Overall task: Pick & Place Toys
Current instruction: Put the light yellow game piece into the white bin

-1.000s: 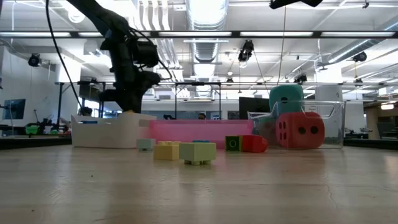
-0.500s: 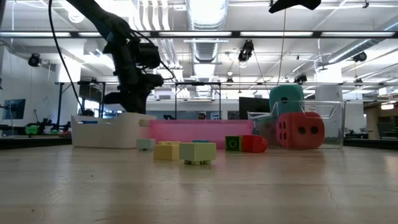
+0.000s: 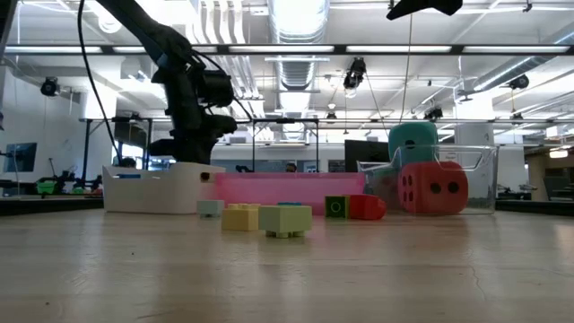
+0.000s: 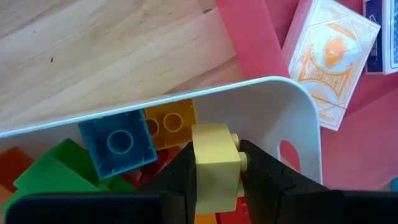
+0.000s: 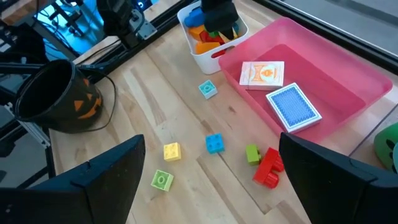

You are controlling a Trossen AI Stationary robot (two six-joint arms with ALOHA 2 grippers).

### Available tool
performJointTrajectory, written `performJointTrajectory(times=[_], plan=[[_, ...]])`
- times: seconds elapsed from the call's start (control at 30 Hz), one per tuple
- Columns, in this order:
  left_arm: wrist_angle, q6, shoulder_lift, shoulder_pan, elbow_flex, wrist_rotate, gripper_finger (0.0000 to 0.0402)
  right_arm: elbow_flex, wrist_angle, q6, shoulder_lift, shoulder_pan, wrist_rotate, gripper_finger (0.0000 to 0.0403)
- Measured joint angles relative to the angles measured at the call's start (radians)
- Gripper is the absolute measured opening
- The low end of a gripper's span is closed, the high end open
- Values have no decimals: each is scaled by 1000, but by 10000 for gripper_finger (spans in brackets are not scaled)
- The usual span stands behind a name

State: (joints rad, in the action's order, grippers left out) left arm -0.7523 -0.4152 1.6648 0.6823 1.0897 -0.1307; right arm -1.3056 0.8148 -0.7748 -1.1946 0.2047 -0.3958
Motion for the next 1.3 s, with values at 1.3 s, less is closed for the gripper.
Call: performJointTrajectory(times=[1.3], plan=[[-58,20,2,-3,0,19,196,1,-6,-11,0,0,2,362]])
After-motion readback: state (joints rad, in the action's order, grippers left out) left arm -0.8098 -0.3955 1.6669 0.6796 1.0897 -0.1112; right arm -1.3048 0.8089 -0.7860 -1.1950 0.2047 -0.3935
